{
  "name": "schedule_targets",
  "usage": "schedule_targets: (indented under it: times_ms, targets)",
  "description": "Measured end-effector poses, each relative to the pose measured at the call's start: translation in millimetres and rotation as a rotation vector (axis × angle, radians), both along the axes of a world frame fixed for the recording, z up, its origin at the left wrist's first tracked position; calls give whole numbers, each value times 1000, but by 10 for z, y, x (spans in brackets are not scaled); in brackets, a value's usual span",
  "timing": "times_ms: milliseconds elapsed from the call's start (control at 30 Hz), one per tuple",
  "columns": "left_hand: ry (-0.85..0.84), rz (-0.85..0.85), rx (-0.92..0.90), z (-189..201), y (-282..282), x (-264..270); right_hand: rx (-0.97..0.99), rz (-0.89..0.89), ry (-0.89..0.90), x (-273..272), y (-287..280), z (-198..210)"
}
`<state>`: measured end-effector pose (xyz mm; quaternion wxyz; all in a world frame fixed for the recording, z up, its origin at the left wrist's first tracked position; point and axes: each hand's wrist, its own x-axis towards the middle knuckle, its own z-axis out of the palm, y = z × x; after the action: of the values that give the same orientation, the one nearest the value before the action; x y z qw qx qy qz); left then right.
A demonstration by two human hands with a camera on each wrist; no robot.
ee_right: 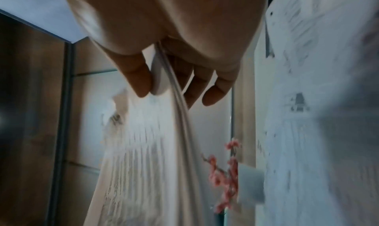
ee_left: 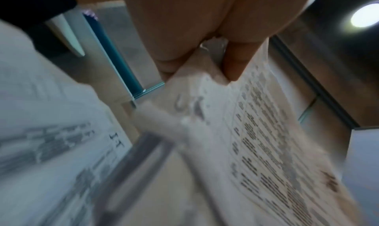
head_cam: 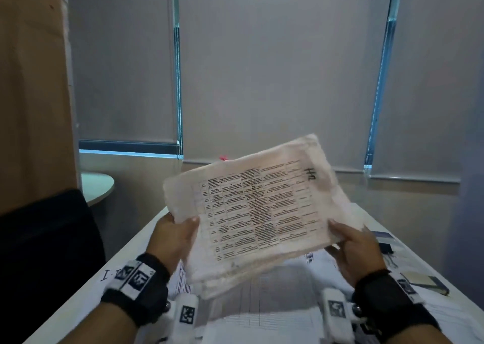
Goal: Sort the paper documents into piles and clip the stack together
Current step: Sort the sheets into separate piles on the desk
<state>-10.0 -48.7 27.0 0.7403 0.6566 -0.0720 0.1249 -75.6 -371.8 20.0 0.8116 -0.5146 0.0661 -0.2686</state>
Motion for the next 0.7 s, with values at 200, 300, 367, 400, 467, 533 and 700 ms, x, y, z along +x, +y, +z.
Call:
schedule_targets:
  times_ms: [200,300,367,400,467,533,700]
  targets:
    - [-38,-58,-21,28,243,78,-430,-39,115,-60,-22,26]
    - [-10,-83,-11,-82,320,70,-443,-18,176,-37,-79,-28]
    - [16,-98,43,-203,333,55,-535,-37,177,-32,-49,-64]
    - [31,-109,62,-266,332,45,-575,-38,169,-32,-11,-69]
    - [53,-121,77,-362,319,21,-645,-34,142,-19,62,-77]
    - [68,-103,69,-406,296,3,-664,-54,103,-15,136,-45]
    - [3,-72,52,-202,246,-7,-590,-197,-14,-10,262,151]
